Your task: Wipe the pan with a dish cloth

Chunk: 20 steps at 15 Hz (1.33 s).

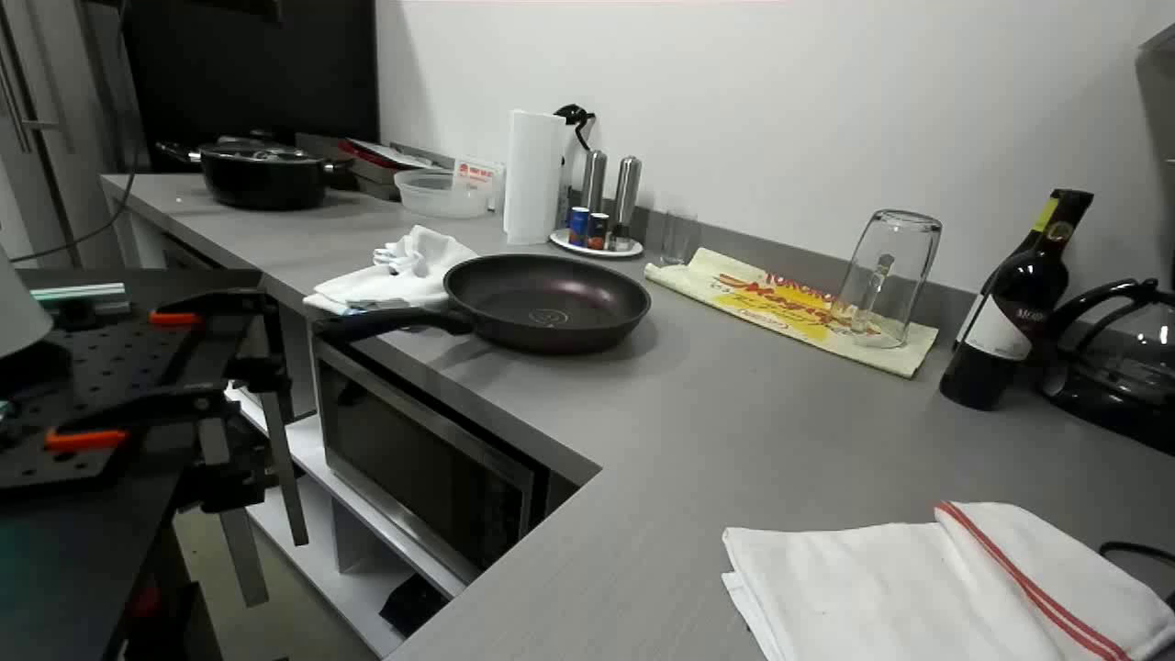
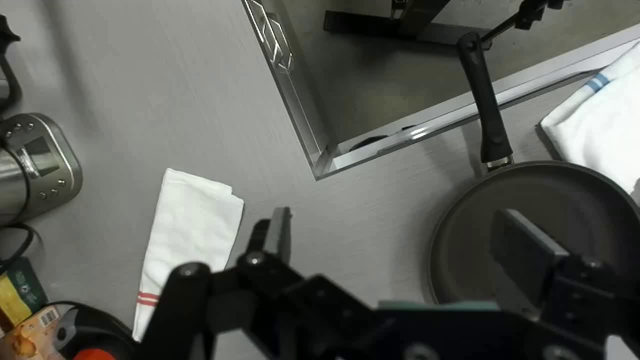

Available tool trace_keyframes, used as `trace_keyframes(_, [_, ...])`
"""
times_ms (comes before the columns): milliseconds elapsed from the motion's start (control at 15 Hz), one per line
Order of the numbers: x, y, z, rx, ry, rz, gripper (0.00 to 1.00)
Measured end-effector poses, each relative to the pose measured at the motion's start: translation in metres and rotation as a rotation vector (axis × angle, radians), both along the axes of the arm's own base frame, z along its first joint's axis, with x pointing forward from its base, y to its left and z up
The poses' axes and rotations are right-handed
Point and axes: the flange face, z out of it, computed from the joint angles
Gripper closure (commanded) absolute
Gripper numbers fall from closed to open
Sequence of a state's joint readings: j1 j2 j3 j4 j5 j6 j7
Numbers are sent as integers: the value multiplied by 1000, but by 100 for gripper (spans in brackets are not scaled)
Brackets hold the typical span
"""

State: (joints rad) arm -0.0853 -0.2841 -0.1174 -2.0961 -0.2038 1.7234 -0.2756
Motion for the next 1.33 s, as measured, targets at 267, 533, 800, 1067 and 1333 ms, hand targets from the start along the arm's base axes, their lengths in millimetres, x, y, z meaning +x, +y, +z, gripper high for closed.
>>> trace_keyframes(267, [1, 4, -2, 1, 3, 8, 0])
trace_keyframes(533, [1, 38, -19, 4, 15, 91, 0])
trace_keyframes(800, [-7, 95, -40, 7, 19, 224, 0])
trace_keyframes(1067, [-26, 145, -61, 31, 37, 318, 0])
trace_keyframes(1333, [-47, 190, -88, 65, 78, 392, 0])
